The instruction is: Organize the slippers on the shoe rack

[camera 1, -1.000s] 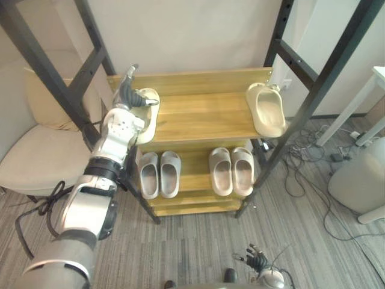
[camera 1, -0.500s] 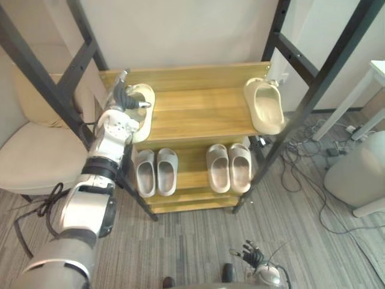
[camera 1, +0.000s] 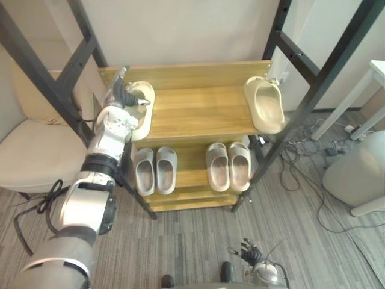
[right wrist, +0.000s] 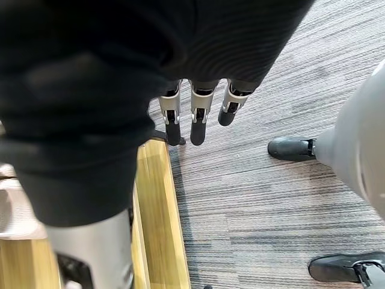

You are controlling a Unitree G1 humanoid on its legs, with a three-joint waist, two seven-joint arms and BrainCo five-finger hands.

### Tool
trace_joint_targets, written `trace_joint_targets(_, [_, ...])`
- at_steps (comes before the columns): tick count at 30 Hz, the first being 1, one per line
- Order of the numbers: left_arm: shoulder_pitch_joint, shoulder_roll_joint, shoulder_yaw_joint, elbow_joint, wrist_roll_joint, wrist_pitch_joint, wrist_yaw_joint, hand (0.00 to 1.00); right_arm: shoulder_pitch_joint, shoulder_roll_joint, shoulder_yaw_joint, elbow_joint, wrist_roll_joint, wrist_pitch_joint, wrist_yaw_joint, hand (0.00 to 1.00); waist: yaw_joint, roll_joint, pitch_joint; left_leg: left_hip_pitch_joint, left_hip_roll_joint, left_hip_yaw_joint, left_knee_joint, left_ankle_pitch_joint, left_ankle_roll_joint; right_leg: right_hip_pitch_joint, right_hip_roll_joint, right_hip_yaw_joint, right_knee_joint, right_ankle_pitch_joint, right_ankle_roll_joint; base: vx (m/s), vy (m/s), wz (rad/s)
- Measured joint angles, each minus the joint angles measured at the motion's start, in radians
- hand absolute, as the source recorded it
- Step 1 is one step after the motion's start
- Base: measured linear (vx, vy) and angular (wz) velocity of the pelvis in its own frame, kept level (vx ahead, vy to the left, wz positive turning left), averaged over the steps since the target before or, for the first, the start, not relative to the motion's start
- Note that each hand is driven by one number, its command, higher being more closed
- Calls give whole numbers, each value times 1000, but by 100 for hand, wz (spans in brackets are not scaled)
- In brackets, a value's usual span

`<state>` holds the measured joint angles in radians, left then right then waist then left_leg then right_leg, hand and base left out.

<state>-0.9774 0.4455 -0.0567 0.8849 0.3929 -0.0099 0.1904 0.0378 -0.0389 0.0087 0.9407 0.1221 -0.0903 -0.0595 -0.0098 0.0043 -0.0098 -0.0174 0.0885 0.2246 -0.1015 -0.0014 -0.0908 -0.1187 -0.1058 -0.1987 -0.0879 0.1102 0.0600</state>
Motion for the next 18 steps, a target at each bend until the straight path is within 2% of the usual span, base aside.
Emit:
trace_joint_targets(14, [0, 12, -12, 2, 117, 24, -2, 0, 0, 0, 7, 0, 18, 0, 0, 0, 0, 0, 0, 2, 1, 14, 0, 2, -2, -5, 1, 11, 0, 7, -4, -11, -2, -1])
trace_joint_targets(18, [-25, 14, -12, 2, 132, 26, -4, 0, 2, 1, 37, -11, 34, 0, 1, 0, 3, -15, -5, -25, 3, 14, 0, 4, -3, -32, 4, 19, 0, 14, -8, -3, -2, -1])
